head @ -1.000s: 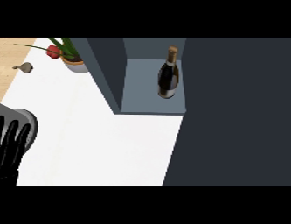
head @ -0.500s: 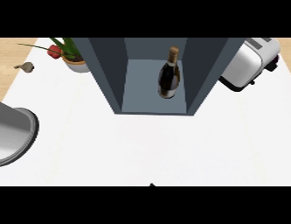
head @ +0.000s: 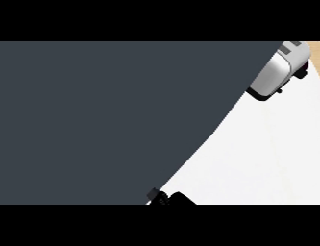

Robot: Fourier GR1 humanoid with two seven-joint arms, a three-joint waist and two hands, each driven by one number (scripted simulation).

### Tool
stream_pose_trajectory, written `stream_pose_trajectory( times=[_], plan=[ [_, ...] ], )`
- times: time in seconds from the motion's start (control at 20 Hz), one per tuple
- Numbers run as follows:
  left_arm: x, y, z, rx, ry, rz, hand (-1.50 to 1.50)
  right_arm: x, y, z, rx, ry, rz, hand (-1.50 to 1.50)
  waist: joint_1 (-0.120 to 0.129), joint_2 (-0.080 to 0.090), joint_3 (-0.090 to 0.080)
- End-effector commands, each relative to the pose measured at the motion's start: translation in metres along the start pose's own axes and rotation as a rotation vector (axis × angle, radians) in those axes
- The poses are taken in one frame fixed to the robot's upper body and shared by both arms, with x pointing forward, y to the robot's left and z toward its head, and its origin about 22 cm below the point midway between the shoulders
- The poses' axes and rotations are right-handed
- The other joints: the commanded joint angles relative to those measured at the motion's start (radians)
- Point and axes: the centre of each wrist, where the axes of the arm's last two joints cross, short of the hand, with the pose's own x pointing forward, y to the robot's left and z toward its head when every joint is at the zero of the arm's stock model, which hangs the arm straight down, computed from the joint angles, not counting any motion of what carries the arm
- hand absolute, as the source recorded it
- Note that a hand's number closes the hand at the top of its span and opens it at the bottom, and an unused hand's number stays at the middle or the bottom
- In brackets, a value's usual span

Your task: Pick up the wine, place it into the cabinet and close the cabinet

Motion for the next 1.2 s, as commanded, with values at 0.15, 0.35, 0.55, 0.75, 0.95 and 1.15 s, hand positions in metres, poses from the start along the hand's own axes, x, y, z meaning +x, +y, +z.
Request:
stream_pose_trajectory(
  times=[0.15,0.35,0.55,0.75,0.95,1.15],
  plan=[
    [0.011,0.014,0.004,-0.009,0.002,0.017,-1.50,-0.001,-0.013,-0.080,-0.104,0.002,0.030,1.50,0.007,0.003,0.000],
    [0.016,0.017,0.012,-0.018,0.009,0.025,-1.50,-0.016,-0.033,-0.112,-0.130,0.028,0.052,1.50,0.007,0.004,0.001],
    [0.022,0.004,0.004,-0.029,0.021,0.007,-1.50,-0.007,-0.051,-0.132,-0.161,0.026,0.089,1.50,-0.006,0.002,0.002],
    [0.006,0.005,-0.003,-0.046,0.070,0.020,-1.50,-0.026,-0.082,-0.160,-0.203,0.038,0.133,1.50,-0.010,0.010,0.001],
    [0.000,-0.014,-0.001,-0.060,0.062,0.051,-1.50,-0.040,-0.109,-0.158,-0.231,0.048,0.120,1.50,-0.016,0.005,0.002],
    [-0.012,-0.019,-0.022,-0.073,0.088,0.042,-1.50,-0.047,-0.115,-0.167,-0.233,0.061,0.135,1.50,-0.030,0.010,0.001]
  ],
)
